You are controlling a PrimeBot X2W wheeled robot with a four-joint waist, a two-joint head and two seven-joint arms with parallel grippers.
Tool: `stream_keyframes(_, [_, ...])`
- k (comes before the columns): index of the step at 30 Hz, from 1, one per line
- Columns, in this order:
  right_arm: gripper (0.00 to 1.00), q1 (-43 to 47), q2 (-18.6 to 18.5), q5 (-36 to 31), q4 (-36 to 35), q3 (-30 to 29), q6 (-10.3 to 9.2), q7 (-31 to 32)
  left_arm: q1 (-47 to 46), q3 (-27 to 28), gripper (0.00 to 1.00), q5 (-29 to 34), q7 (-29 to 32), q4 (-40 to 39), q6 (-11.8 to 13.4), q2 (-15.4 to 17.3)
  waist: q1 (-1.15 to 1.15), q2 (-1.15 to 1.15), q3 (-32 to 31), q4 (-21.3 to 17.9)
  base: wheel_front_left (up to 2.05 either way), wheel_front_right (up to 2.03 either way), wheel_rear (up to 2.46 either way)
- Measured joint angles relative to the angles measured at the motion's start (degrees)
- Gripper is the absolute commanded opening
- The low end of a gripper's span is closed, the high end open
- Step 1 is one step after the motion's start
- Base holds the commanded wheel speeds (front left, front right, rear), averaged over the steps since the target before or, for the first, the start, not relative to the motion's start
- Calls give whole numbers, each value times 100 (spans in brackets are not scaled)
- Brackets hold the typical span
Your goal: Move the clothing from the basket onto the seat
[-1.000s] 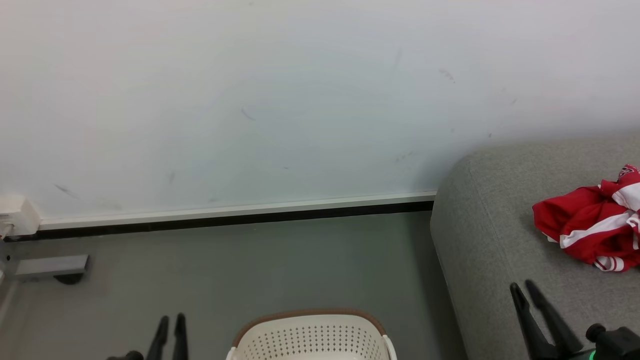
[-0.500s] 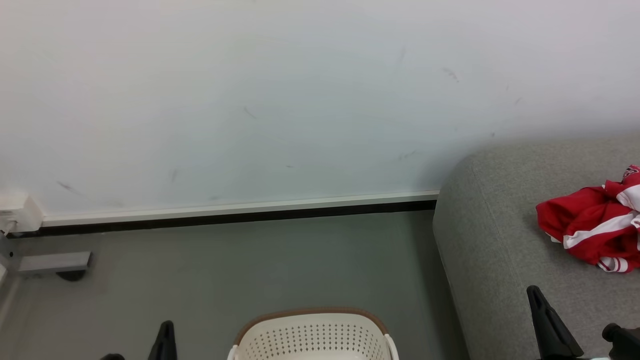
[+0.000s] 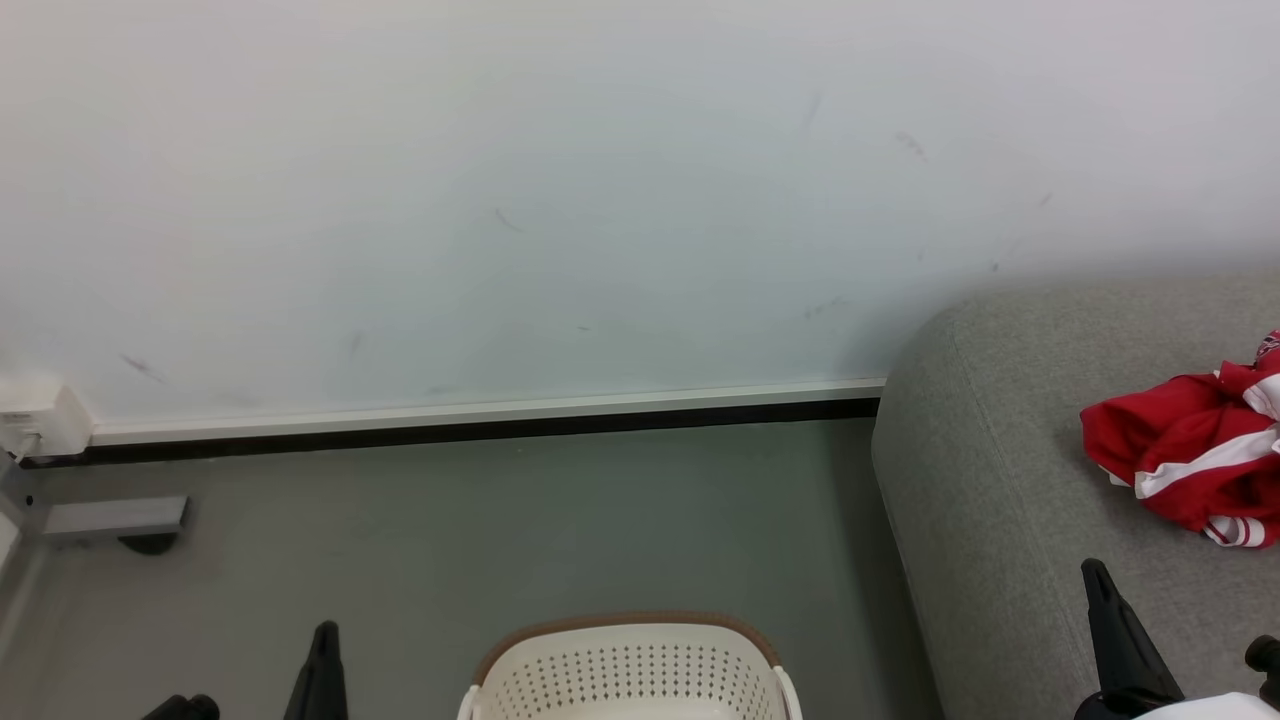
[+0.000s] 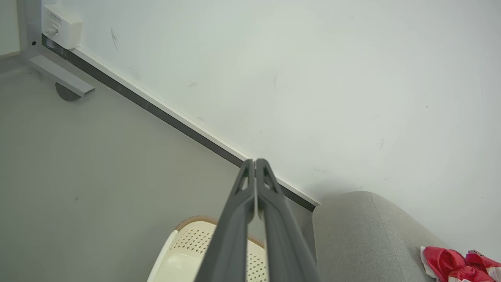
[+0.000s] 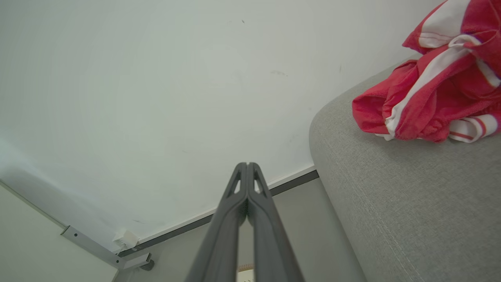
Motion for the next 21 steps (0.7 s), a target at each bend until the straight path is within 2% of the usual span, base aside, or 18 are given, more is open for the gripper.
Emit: stream_keyframes(21, [0, -156, 160, 1365, 55, -328, -1, 330, -168, 145, 0, -1595, 417, -163, -94, 2, 0, 0, 43, 71, 0, 0, 0])
